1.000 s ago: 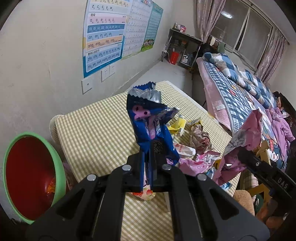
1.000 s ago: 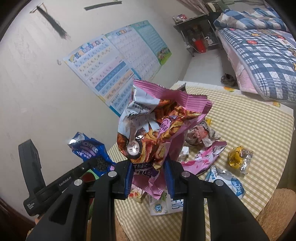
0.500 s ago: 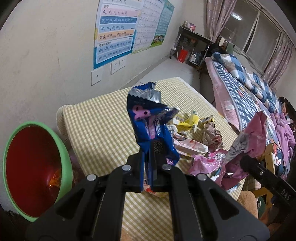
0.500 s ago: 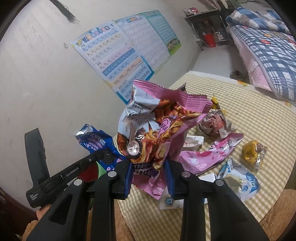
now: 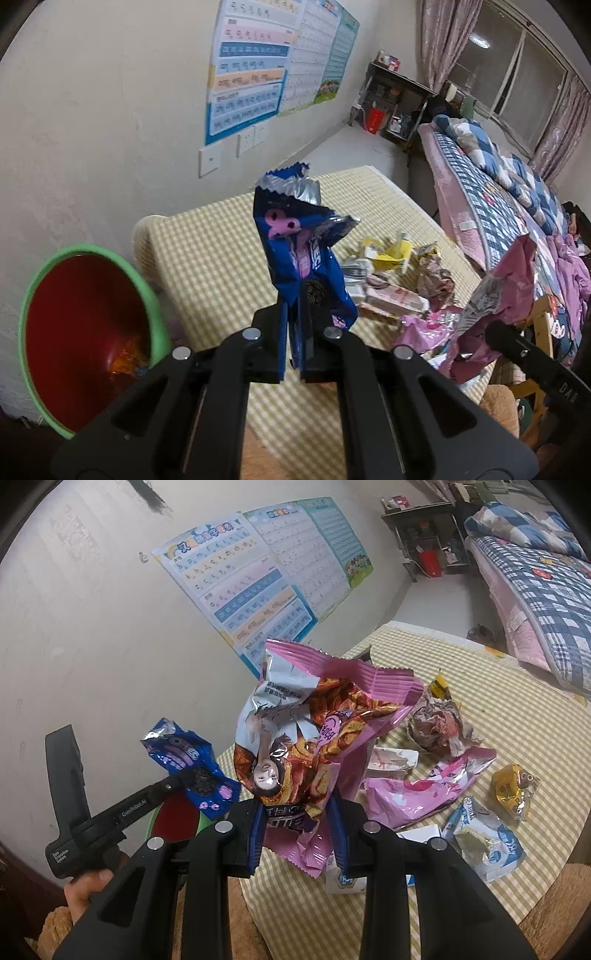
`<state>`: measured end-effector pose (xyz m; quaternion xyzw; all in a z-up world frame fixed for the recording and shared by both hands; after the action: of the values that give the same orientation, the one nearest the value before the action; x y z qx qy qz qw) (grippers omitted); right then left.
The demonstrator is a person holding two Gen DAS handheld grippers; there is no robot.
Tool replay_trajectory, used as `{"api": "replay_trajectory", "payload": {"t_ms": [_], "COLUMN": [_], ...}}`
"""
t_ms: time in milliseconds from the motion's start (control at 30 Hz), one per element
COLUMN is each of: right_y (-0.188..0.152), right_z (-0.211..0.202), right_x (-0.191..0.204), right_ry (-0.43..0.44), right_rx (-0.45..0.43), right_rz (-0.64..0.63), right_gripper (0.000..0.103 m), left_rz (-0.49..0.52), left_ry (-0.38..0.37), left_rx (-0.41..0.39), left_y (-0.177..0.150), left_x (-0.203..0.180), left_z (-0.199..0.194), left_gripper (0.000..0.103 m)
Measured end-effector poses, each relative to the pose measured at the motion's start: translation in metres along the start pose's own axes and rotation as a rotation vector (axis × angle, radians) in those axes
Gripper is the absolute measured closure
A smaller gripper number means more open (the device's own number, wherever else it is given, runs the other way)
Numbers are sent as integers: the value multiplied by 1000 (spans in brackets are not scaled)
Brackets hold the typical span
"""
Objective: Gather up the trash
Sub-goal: 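Carry the blue wrapper and pink bag over the bin and release both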
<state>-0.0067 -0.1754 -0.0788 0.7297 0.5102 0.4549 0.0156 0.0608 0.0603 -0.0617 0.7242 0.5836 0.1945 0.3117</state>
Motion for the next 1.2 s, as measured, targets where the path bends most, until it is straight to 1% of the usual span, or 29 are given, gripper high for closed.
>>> {"api": "replay_trajectory", "payload": {"t_ms": [233, 333, 500, 700, 800, 933, 1000, 1067, 1200], "right_y": [-7, -11, -19, -30, -34, -46, -51, -57, -67], "right_z": [8, 17, 31, 49, 56, 71, 78, 88, 113], "right_x": [17, 28, 48, 76, 87, 104, 112, 126, 150], "right_ry": [13, 24, 27, 30, 42, 74, 75, 87, 129], "right_rx": [31, 66, 109, 161, 179, 223, 243, 274, 349], "right_rz": [-33, -44, -88, -153, -179, -199, -227, -255, -263], "right_gripper": [73, 73, 73, 73, 73, 72, 72, 72, 71], "left_rz": [-58, -87, -98, -150, -168, -178, -193, -228, -272], "left_ry": [63, 75, 100, 117, 136, 161, 178, 188, 214], "left_rx": [20, 14, -8, 1, -3, 2, 4, 12, 21], "left_y": [-15, -19, -23, -35, -43, -54, -60, -68, -78], "left_x": [37, 51, 68, 94, 108, 124, 133, 147, 169], "left_z": [-6, -11, -21, -24, -32, -41, -43, -45, -48], "left_gripper": [99, 99, 99, 99, 99, 99, 99, 99, 99]}}
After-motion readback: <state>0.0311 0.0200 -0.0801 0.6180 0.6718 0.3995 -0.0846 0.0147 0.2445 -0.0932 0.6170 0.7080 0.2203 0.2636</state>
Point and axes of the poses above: each gripper's, at about its wrist camera, not at the fingertips, and z roughly the way its jaws point, x to its left, y to its top, the point moved 2 cm from there along z, roughly the way its jaws point, and after that the axes turned 11 degrees about z, right-handed, at the moved point
